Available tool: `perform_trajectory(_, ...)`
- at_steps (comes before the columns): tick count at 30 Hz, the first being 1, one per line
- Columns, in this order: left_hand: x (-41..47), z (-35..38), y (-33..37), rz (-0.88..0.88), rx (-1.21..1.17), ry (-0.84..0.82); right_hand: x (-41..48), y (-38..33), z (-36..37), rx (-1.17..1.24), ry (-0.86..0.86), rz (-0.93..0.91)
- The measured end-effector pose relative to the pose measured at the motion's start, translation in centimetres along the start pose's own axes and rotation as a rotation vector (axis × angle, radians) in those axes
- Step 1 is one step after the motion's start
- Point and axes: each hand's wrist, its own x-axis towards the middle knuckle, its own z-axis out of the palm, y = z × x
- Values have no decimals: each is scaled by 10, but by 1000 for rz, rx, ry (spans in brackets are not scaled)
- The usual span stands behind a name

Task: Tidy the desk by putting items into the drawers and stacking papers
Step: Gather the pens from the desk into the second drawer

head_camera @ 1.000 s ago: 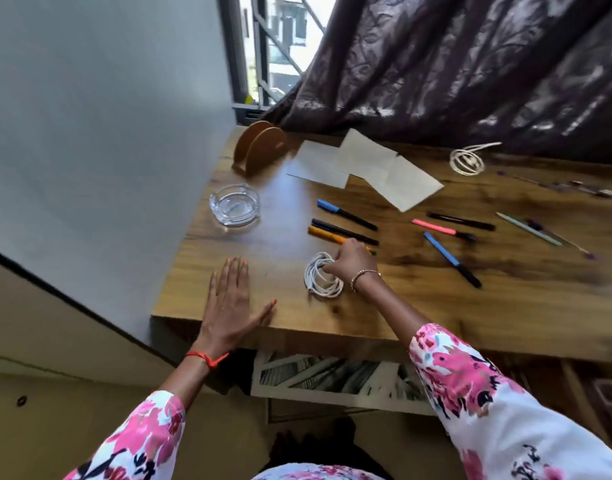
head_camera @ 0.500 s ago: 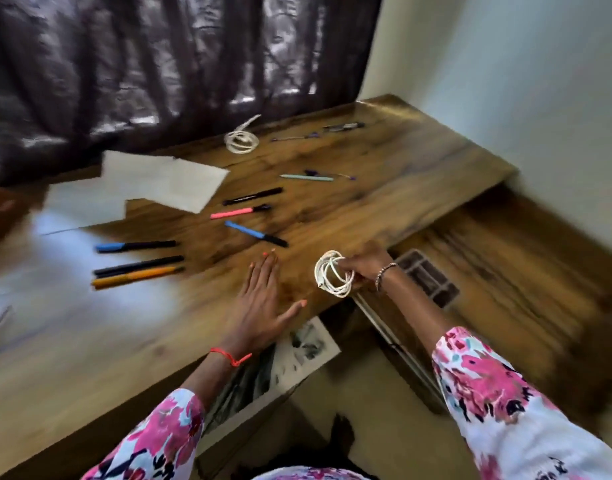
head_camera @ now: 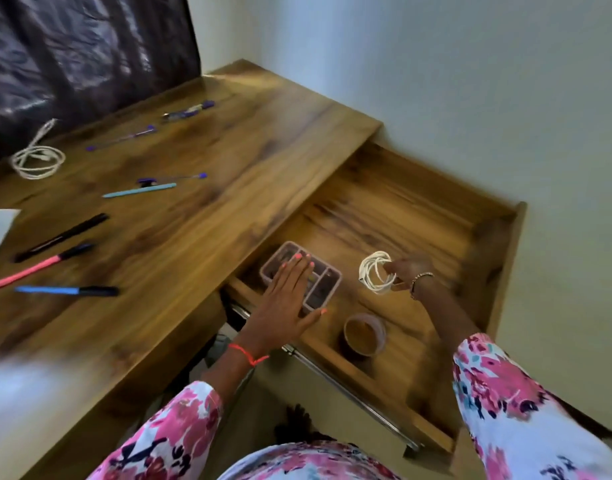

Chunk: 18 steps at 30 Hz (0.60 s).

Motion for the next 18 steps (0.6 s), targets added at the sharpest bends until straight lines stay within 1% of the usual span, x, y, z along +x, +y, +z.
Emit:
perform_trajectory(4, 18, 14, 3, 13, -3, -55, 33, 27, 2, 112, 39, 88)
perform_trajectory(6, 22, 18, 1, 8, 13, -73, 52, 40, 8, 161, 30, 134)
perform_trajectory(8, 22, 20, -2, -6, 40, -77, 55, 38, 17, 217, 53, 153)
perform_trajectory(10, 23, 20, -4, -20, 75, -64, 57, 27, 26, 251, 67, 143)
perform_trajectory(12, 24, 19, -5, -44, 79, -43, 61, 14, 38, 248, 9, 109)
perform_trajectory(15, 22, 20, -9, -105, 15, -109, 77, -3, 59, 215, -33, 60)
perform_trajectory(18, 22, 24, -16, -145, 13, -141, 84, -19, 81, 176, -68, 5)
